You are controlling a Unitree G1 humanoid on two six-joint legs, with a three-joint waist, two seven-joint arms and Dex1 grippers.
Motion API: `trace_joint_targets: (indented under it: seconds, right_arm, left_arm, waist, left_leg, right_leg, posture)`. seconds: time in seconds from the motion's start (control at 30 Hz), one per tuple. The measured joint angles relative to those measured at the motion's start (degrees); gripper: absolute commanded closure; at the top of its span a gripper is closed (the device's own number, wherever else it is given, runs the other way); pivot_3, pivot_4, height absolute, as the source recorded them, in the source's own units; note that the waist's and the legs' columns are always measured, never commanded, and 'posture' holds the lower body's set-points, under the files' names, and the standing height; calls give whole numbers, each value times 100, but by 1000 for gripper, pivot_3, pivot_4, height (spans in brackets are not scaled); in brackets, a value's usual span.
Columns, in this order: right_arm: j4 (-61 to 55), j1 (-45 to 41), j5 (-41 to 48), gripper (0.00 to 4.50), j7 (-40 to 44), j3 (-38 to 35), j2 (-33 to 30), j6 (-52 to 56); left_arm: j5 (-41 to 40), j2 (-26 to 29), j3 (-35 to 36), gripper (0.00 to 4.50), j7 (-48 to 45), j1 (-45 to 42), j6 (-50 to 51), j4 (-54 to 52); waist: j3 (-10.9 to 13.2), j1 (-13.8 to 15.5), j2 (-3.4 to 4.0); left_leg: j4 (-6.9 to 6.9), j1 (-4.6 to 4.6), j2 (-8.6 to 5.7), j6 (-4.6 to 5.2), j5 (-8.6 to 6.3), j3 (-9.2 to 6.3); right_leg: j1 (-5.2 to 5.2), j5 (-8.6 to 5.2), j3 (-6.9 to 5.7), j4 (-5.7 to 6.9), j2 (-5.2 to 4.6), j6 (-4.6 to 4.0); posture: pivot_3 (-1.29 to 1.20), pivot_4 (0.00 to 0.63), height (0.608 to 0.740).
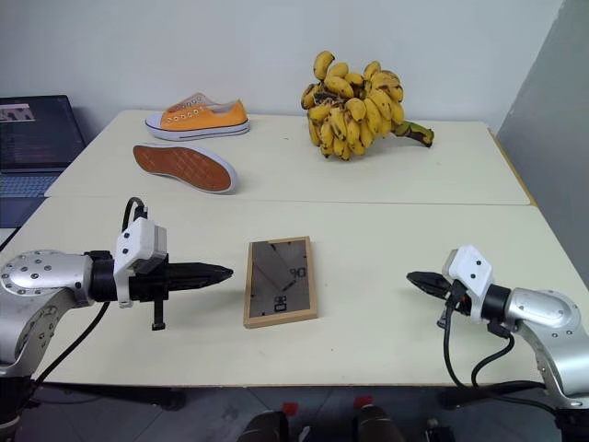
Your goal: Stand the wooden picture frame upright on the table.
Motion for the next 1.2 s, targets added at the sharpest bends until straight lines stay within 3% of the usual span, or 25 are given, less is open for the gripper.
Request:
trace_joint_targets:
  seconds: [0.83,1.2]
  right_arm:
    - [118,-102,-77,4500,-157,45,119,-88]
    - [845,-582,-665,4500,-396,535,521,-463]
  left_arm:
    - [16,-92,-79,4463,223,-104,124,12]
    - [1448,1,-331,4463,1222,364,-141,586]
  waist:
    - [0,-1,0]
    - [0,-11,0]
  left_leg:
    - [4,2,0,0,0,-1]
    - [6,5,0,0,0,-1]
  right_leg:
    - [0,7,0,11,1,-11]
    - [0,7,0,16,2,-14]
  posture:
    - [0,150,740]
    - [0,150,740]
